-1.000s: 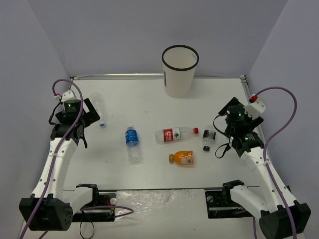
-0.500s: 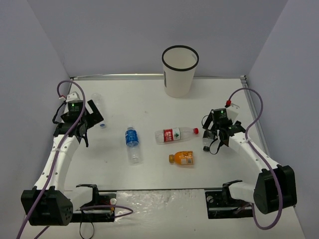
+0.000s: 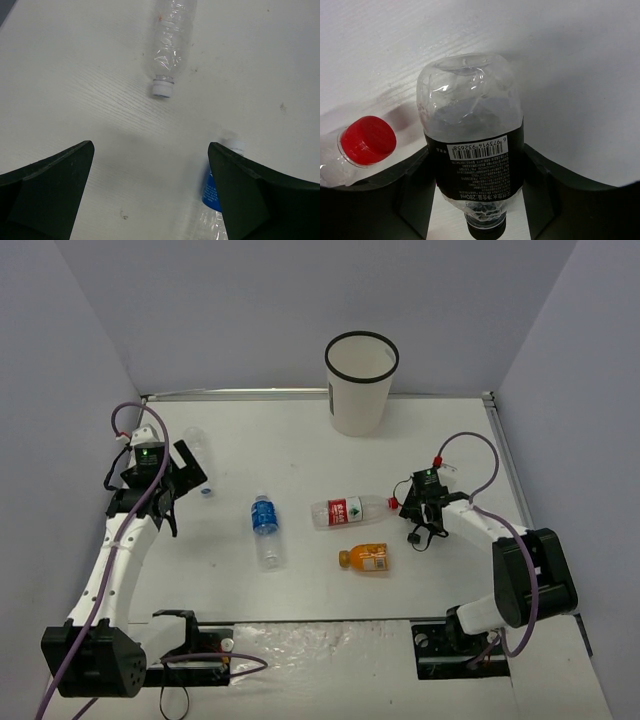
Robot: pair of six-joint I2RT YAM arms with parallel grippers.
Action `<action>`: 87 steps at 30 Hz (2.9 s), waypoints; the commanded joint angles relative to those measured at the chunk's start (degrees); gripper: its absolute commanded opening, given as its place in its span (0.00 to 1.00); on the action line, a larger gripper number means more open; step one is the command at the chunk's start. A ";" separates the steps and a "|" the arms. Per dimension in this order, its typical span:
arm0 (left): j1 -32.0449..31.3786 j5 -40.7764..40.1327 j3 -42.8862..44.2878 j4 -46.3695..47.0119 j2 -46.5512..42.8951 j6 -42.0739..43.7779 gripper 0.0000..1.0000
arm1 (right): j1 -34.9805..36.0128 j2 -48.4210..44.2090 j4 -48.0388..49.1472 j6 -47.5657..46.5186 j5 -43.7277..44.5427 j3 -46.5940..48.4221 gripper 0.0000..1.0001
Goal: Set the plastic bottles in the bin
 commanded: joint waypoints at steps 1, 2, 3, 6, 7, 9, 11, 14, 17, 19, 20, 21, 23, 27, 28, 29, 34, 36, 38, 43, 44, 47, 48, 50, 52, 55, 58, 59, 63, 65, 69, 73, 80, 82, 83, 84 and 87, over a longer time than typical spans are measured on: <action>0.40 -0.09 1.64 2.41 0.17 -0.67 0.97 | 0.33 -5.76 2.41 1.82 6.28 3.39 0.41; 0.40 -0.04 1.59 2.49 0.15 -0.70 0.97 | 0.36 -7.30 2.41 1.31 7.21 4.29 0.38; 0.40 0.05 1.55 2.57 0.10 -0.70 0.97 | 0.41 -8.63 2.41 0.65 7.96 5.21 0.35; 0.32 -0.57 1.64 2.38 -0.08 -0.69 0.97 | 0.33 -12.21 2.34 -1.76 9.12 11.02 0.35; 0.33 -0.78 1.73 2.14 -0.10 -0.61 0.97 | 0.34 -12.39 2.41 -3.31 9.16 12.80 0.35; 0.40 -1.28 1.68 2.07 -0.23 -0.67 0.97 | 0.54 -11.85 2.35 -5.56 8.63 17.10 0.35; 0.32 -1.43 1.54 2.37 -0.34 -0.69 0.97 | 0.68 -9.83 5.13 -7.53 7.48 22.44 0.34; 0.40 -1.63 1.57 3.07 0.16 -0.44 0.97 | 0.63 -4.04 9.35 -9.95 3.09 30.72 0.33; 0.40 -1.55 2.08 3.03 1.18 0.18 0.97 | 1.07 5.54 12.11 -12.69 -1.78 43.72 0.33; 0.40 -1.10 2.44 3.11 1.82 0.55 0.97 | 2.14 12.31 12.78 -14.89 -2.35 53.99 0.33; 0.40 -0.58 2.60 3.68 2.21 0.74 0.97 | 2.55 15.51 12.78 -15.63 -1.92 62.19 0.34; 0.40 0.09 2.71 4.14 2.39 1.11 0.97 | 2.92 21.43 12.83 -16.22 -1.47 66.62 0.35; 0.40 1.72 3.02 4.78 2.84 1.88 0.97 | 3.69 29.13 13.51 -18.42 -2.22 77.38 0.35; 0.40 1.03 3.01 4.12 2.97 2.41 0.97 | 4.57 41.10 15.09 -19.48 -2.10 93.72 0.39; 0.40 0.63 2.97 4.04 2.81 2.45 0.97 | 4.73 43.04 15.89 -19.52 -2.41 95.90 0.42; 0.36 0.58 2.91 4.19 2.65 2.54 0.97 | 4.96 44.37 17.25 -19.66 -2.50 96.99 0.46; 0.40 1.16 2.77 4.48 2.64 2.85 0.97 | 6.09 46.63 20.52 -20.58 -1.68 97.28 0.69; 0.40 1.04 2.77 4.44 2.64 2.73 0.97 | 6.56 45.93 20.18 -21.44 -1.02 97.20 0.89; 0.40 1.11 2.77 4.53 2.55 2.64 0.97 | 6.92 44.51 19.99 -22.45 0.58 96.84 1.00; 0.40 0.04 3.01 4.20 4.05 2.07 0.97 | 9.24 31.93 21.83 -25.02 2.66 79.66 1.00; 0.40 -0.46 3.25 3.98 4.74 1.64 0.97 | 9.68 28.46 24.47 -25.15 2.66 71.83 1.00; 0.40 0.20 4.69 3.94 6.96 1.30 0.97 | 10.26 17.44 31.30 -23.96 5.04 58.56 1.00; 0.40 0.40 5.02 4.07 8.13 1.56 0.97 | 10.26 14.04 31.01 -23.63 5.69 54.68 1.00; 0.40 -0.46 6.26 4.81 11.08 1.83 0.97 | 10.26 9.62 30.42 -22.30 5.93 49.80 1.00; 0.93 -1.97 9.41 5.32 15.20 2.34 0.97 | 10.26 2.74 31.33 -21.18 5.69 39.77 1.00; 3.93 0.59 18.45 5.01 23.13 4.15 0.97 | 10.16 -4.37 33.40 -17.14 7.04 29.68 1.00; 5.75 5.72 25.77 4.86 31.11 6.95 0.97 | 9.37 -9.79 35.42 -14.33 9.21 19.56 1.00; 6.11 6.65 27.09 4.83 33.21 7.58 0.97 | 9.12 -10.78 36.23 -13.93 9.69 17.05 1.00; 7.77 13.06 34.62 4.15 41.65 10.02 0.97 | 3.59 -15.49 34.58 -10.53 5.29 11.21 1.00; 7.87 13.95 36.50 4.87 45.49 10.90 0.97 | 2.62 -16.76 32.84 -10.49 3.85 10.28 1.00; 7.93 12.75 41.98 3.63 52.20 10.83 0.97 | 2.35 -19.47 29.71 -11.49 4.10 9.43 1.00; 7.87 13.03 46.53 1.44 58.15 10.23 0.97 | 2.26 -22.63 27.76 -12.23 3.94 7.97 1.00; 7.40 18.35 46.62 2.95 61.95 8.03 0.50 | 2.09 -26.01 24.34 -12.69 3.96 6.61 1.00; 7.08 18.53 45.54 3.48 62.22 7.99 0.38 | 2.00 -26.91 23.51 -12.68 3.22 6.55 1.00; 6.96 18.59 45.08 3.59 62.11 7.88 0.36 | 2.00 -27.37 23.45 -12.57 3.16 6.21 1.00; 6.91 18.77 44.63 3.55 61.62 7.84 0.34 | 2.00 -27.84 23.14 -12.37 3.31 6.04 1.00; 6.82 19.62 43.05 3.34 58.46 7.96 0.26 | 2.00 -29.24 21.72 -11.73 3.97 5.96 1.00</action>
